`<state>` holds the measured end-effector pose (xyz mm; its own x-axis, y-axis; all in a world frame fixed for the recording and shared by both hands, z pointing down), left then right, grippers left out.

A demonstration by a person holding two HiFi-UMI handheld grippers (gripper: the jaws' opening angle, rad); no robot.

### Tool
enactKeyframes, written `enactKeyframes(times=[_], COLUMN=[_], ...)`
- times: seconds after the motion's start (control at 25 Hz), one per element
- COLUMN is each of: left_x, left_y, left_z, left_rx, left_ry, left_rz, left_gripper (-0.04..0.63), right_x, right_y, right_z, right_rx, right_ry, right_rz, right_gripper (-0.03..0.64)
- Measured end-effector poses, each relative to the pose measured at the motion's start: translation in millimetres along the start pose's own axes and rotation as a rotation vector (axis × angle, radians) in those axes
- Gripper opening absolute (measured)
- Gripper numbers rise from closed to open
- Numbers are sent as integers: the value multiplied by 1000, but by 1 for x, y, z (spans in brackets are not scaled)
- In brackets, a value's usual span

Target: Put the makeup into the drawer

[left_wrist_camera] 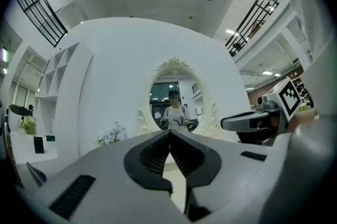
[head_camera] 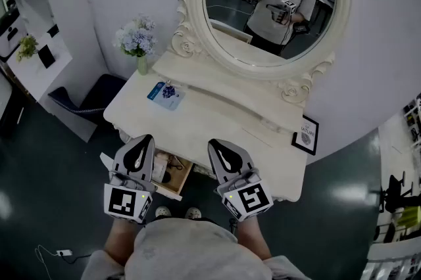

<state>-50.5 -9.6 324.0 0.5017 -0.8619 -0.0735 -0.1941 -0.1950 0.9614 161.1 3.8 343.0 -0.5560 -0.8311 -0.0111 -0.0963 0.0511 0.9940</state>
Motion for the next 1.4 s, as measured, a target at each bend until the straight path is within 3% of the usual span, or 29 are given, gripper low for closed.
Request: enactKeyframes(times=[0.2,0.68,0.8,0.92,1.04,1.4], left_x=[0,-9,-14,-22,-27,-29], left_y=[-2,6,6,16,18,23], left_z=[14,45,53,60,71,85], left_rx=[24,1,1,10,8,-10], left_ry=[20,43,57,89,83,86], left_rz=[-32,-63,-75,-37,-77,-100], left_gripper=[14,14,14,14,14,14], right_x=[15,31,37,41,44,53], right_y=[0,2,4,4,6,11], right_z=[11,36,37,40,47,63], right_rx=[4,-3,33,91,120,77], right_ry=[8,68,100,111,120,122], right_rz=[-22,-22,-22,-40,-55,-27], right_gripper=[26,26,26,26,26,26])
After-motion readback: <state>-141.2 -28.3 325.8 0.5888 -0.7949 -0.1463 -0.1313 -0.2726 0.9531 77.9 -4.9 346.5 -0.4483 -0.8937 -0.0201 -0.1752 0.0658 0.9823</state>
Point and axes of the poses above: the fingertips, and each gripper's own axes: x forward along the fingers, z to its left, y out of its underside, the point moved 6 cm from there along -x, backward along the fingers, and after that the axes turned 11 degrees about x, right-handed, at the moved point
